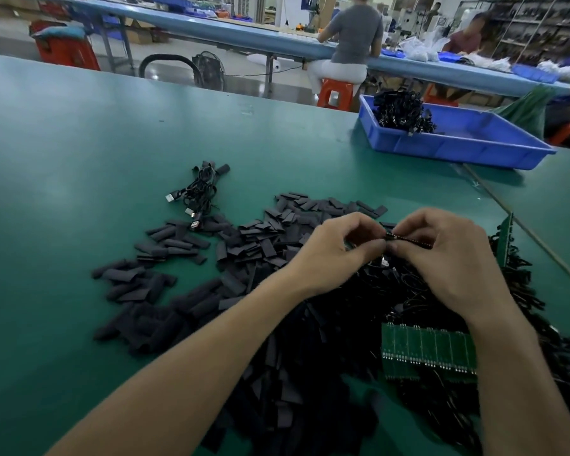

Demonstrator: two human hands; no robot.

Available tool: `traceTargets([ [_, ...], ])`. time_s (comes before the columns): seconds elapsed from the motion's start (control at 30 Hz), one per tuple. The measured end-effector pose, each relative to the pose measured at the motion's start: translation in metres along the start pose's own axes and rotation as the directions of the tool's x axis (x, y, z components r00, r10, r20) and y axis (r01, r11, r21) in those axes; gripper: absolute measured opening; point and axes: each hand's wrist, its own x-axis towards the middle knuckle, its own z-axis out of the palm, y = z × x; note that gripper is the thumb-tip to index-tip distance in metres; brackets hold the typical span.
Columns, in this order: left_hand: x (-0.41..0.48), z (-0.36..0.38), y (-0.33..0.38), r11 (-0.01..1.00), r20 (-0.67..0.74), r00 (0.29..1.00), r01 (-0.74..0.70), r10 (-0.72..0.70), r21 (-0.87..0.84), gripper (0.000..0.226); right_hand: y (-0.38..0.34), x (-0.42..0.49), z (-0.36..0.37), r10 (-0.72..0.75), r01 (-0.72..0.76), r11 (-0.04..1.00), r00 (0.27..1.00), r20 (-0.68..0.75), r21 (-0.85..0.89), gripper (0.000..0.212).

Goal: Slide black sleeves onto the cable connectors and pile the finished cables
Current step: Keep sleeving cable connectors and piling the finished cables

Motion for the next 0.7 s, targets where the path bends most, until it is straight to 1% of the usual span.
traceTargets([
  [0.1,-0.001,0.006,0.000,0.996,-0.005,1.000,0.023,-0.023,-0.087,0.007,0.007,0.000,0.000,-0.019,0.014,0.989,0.999,0.030,0.145,0.021],
  [0.17,0.000,0.009,-0.002,0.993,0.025,0.999,0.037,-0.034,-0.108,0.011,0.011,-0.001,0.000,-0.007,-0.004,0.977,0.999,0.053,0.214,0.020],
  [0.27,-0.001,0.009,-0.005,0.987,0.053,0.998,0.053,-0.046,-0.148,0.017,0.020,-0.004,-0.002,0.051,-0.068,0.968,0.996,0.073,0.243,0.027],
  [0.37,-0.002,0.009,-0.007,0.983,0.047,0.997,0.065,-0.058,-0.173,0.017,0.027,-0.003,-0.001,0.091,-0.107,0.961,0.993,0.074,0.253,0.030],
  [0.43,-0.003,0.011,-0.007,0.982,0.030,0.998,0.065,-0.060,-0.177,0.016,0.029,-0.001,-0.001,0.085,-0.111,0.950,0.992,0.098,0.291,0.026],
  [0.5,-0.004,0.013,-0.007,0.979,0.015,0.998,0.067,-0.066,-0.194,0.015,0.030,0.000,0.000,0.065,-0.106,0.938,0.989,0.134,0.331,0.015],
  [0.57,-0.006,0.015,-0.006,0.971,0.026,0.997,0.073,-0.069,-0.229,0.016,0.029,0.000,-0.001,0.064,-0.119,0.905,0.987,0.145,0.407,0.012],
  [0.67,-0.008,0.016,-0.006,0.959,0.045,0.997,0.077,-0.067,-0.273,0.022,0.027,-0.001,-0.001,0.068,-0.135,0.836,0.987,0.143,0.531,0.020],
  [0.7,-0.007,0.016,-0.006,0.953,0.045,0.996,0.081,-0.071,-0.291,0.023,0.026,-0.002,0.000,0.063,-0.137,0.818,0.987,0.150,0.559,0.019],
])
